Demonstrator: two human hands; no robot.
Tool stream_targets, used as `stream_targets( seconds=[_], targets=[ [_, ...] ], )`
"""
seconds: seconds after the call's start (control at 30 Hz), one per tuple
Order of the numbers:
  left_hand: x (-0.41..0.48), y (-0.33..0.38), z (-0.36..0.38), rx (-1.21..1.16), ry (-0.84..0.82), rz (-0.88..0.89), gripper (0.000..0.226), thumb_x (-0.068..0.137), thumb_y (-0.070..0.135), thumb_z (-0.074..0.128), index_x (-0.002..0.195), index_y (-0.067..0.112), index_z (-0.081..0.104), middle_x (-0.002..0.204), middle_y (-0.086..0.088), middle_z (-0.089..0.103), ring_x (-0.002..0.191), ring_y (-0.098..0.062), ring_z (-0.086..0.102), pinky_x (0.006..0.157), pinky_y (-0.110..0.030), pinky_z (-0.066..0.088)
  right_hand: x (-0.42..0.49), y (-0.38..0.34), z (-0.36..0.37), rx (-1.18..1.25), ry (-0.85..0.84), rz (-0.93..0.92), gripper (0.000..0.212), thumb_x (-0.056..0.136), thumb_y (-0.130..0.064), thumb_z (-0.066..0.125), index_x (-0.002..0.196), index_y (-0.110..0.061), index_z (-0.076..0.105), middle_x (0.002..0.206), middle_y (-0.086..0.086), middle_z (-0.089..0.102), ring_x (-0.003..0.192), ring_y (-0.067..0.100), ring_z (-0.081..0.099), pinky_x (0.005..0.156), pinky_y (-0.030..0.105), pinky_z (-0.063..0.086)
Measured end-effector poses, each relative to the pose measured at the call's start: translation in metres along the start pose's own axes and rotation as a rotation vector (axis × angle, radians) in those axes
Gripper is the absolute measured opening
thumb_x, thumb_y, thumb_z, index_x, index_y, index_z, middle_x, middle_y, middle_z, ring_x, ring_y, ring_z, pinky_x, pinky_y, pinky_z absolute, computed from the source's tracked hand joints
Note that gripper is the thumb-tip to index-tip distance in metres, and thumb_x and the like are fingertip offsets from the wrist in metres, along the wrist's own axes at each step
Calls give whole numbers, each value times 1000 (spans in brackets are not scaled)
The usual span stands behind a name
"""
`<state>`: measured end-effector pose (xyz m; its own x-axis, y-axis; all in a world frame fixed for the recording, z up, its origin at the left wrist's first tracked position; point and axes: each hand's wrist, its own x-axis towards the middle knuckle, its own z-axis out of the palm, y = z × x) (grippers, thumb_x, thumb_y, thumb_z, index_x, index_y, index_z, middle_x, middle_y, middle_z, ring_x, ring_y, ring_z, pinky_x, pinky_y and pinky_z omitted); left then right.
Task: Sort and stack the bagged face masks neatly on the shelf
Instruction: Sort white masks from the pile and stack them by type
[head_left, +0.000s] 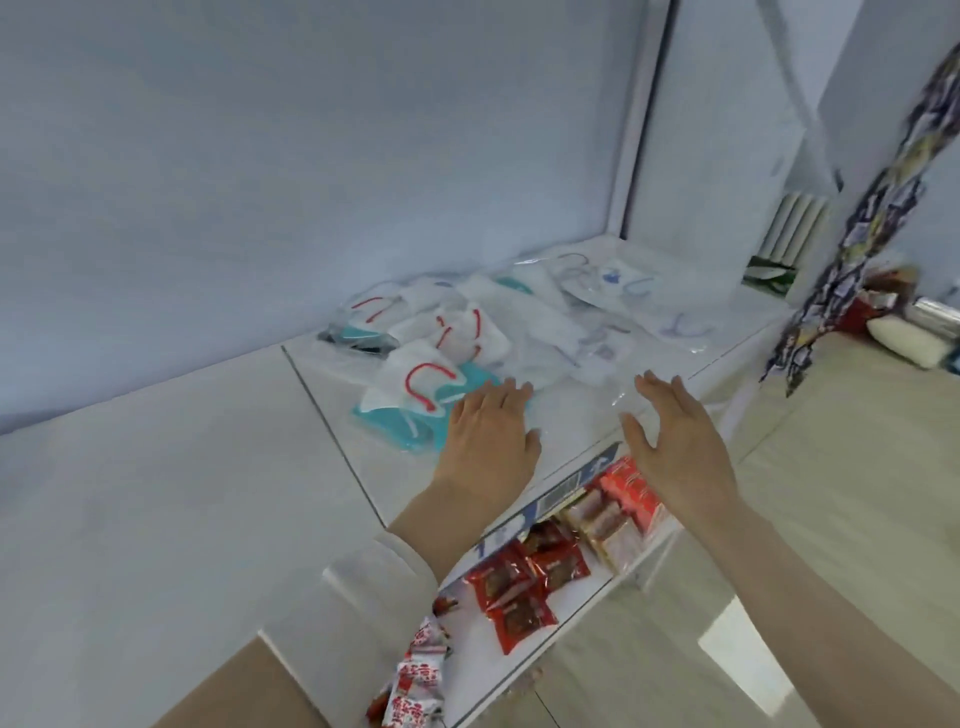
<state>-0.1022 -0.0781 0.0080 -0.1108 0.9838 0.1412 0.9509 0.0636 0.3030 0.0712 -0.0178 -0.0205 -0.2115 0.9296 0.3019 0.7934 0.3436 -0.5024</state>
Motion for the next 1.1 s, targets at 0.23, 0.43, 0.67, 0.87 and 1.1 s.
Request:
stream_targets(
  seconds=[0.23,0.43,0.67,0.87,1.1],
  targets=[
    [66,81,46,-19,-77,80,52,100,29,37,149,19,22,158,0,18,146,-19,13,116,-32,8,37,92,-34,4,1,113,51,96,-29,46,142,-12,36,151,3,33,144,21,16,114,36,21],
    [140,103,74,-48,-48,99,51,99,29,41,147,18,28,155,-2,25,144,-20,19,116,-34,13,108,135,-33,25,-92,138,61,94,-37,49,146,-12,27,152,6,30,145,19,10,112,30,18],
    [216,101,85,-108,-5,-24,50,99,30,42,146,21,29,155,1,25,143,-19,20,116,-31,11,217,160,-22,-4,-291,181,84,83,-48,62,146,-8,23,147,16,32,139,29,25,109,37,28],
    [243,100,101,-141,5,-91,47,99,29,42,144,24,33,156,2,25,144,-16,20,115,-28,9,249,178,-1,-81,-288,80,82,70,-51,74,130,-2,43,122,13,51,119,31,43,98,33,33],
    [247,98,105,-231,209,-230,37,93,19,56,129,16,54,142,-2,47,131,-22,42,110,-28,24,283,207,-15,277,-442,121,58,75,-13,75,128,-8,51,81,-3,56,76,11,53,60,13,36]
  ],
)
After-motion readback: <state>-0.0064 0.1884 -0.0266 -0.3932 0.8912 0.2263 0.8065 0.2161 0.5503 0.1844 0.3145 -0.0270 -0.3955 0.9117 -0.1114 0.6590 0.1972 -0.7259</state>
